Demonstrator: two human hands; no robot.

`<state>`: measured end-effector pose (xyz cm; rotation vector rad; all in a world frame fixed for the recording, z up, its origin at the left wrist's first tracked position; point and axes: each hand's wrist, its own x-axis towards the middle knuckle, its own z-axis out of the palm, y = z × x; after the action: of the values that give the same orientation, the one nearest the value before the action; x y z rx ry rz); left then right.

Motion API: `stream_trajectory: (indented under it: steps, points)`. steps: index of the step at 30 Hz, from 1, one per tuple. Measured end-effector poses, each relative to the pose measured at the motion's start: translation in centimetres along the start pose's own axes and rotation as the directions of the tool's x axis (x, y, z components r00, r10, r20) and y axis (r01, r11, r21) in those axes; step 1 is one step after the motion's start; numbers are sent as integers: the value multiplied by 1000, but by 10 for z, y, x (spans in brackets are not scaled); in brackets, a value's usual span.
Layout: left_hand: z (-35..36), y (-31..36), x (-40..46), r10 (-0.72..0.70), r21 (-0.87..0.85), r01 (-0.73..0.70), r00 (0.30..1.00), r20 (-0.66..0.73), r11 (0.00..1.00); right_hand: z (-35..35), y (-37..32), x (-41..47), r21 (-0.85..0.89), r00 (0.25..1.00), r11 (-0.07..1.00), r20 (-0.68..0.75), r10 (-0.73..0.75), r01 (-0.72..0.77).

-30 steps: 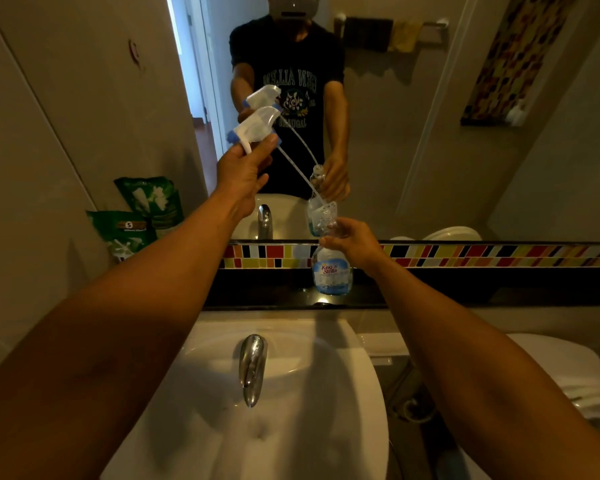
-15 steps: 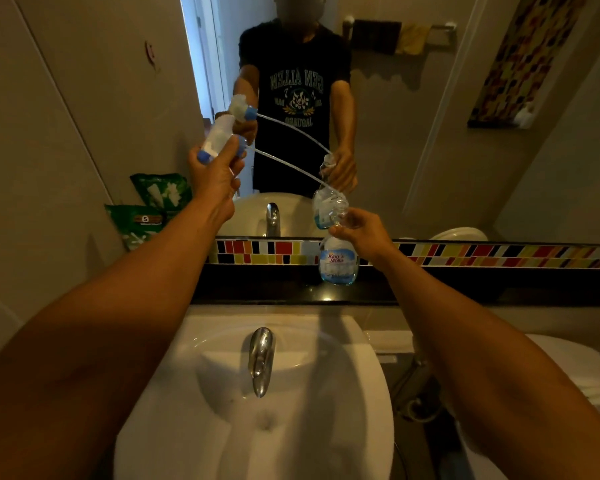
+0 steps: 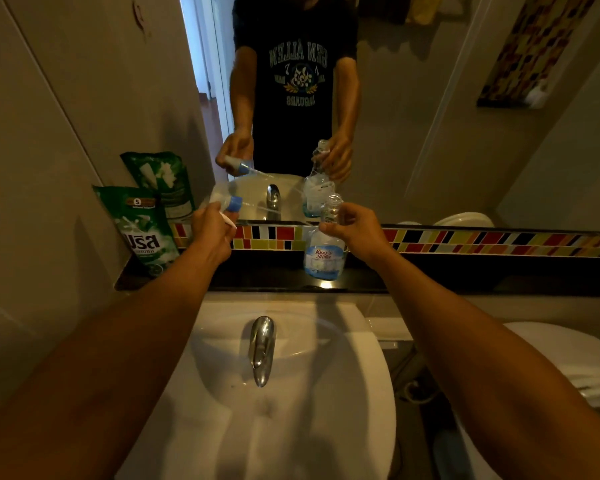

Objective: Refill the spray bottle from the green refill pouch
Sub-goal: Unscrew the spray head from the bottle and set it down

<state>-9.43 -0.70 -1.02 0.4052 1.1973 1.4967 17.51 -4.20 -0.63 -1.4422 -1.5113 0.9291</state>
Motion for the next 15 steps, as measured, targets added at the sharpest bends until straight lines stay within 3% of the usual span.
stream_trajectory:
  steps: [8, 12, 15]
  points:
    - [-19, -65, 24, -120, 80, 122, 992, -26, 989, 27, 14, 10, -27, 1000, 1000, 12, 2, -2]
    - [-34, -94, 38, -191, 226, 205, 978, -82, 952, 42, 23, 18, -37, 1000, 999, 26, 15, -14]
    - [-40, -108, 45, -168, 395, 222, 971, -168, 891, 52, 24, 24, -48, 999, 999, 32, 0, 2]
